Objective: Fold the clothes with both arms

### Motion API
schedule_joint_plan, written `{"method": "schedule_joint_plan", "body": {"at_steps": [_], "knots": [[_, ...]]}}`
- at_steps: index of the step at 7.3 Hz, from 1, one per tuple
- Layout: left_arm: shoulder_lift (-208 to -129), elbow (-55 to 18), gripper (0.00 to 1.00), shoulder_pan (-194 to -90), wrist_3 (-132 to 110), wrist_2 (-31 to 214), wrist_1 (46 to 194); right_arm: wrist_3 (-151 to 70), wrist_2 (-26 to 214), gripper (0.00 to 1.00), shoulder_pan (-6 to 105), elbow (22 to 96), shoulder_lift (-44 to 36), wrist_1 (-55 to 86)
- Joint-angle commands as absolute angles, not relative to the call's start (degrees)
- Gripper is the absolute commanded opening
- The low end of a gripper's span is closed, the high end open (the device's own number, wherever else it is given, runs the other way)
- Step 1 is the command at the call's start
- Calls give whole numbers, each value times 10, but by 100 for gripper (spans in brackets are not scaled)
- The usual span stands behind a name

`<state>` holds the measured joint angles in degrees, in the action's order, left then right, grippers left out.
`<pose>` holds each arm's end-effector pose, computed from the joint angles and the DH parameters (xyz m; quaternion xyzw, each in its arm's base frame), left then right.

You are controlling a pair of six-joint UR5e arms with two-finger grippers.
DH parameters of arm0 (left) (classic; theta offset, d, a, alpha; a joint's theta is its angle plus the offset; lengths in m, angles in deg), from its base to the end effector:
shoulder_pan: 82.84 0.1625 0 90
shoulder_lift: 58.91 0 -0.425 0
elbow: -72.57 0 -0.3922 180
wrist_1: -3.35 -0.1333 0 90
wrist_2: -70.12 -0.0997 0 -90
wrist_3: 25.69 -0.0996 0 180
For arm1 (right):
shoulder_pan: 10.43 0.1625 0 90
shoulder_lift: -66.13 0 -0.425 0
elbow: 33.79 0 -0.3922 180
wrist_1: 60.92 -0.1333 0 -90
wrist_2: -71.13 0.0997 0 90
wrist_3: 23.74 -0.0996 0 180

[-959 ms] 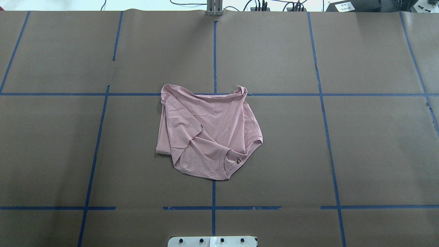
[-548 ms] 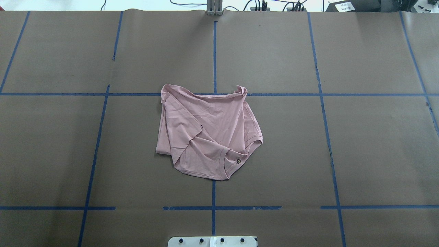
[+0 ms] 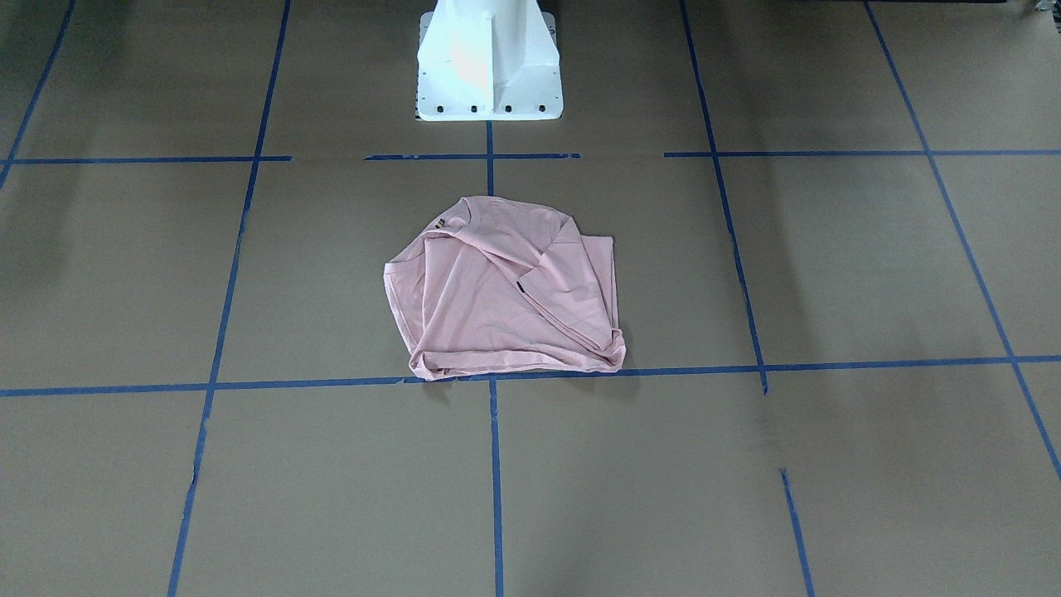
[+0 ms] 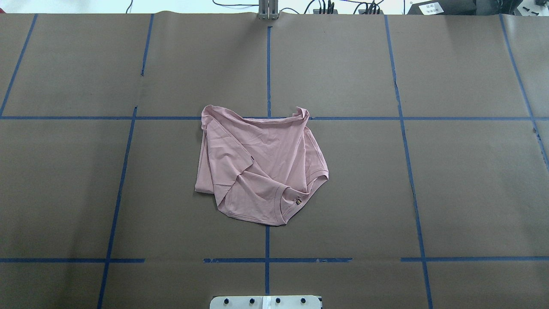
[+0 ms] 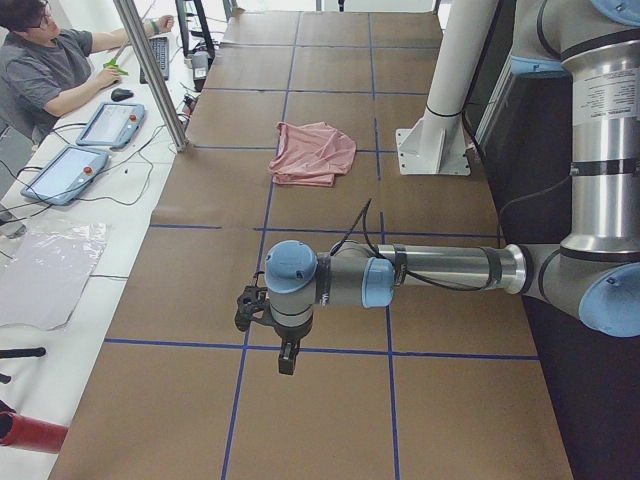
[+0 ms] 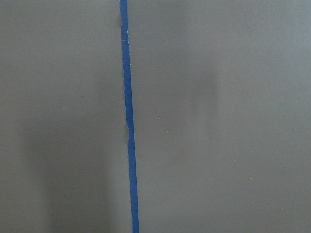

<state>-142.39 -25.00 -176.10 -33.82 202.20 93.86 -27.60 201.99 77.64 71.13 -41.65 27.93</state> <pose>-0.0918 -0.4410 0.6487 0.0483 0.3560 0.0445 0.9322 0.0560 -0.3614 0.6650 -0.0316 -0.3479 0.0210 0.9368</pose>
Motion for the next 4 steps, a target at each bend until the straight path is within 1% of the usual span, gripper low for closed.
{"method": "schedule_joint_plan", "body": {"at_steps": [1,4], "knots": [[-1424,-250,100,-1761,-339,2024,939,-273,2000,100,776,712,-415,279],[-1424,-249,100,-1761,-339,2024,938,-273,2015,100,776,715,-414,279]]}}
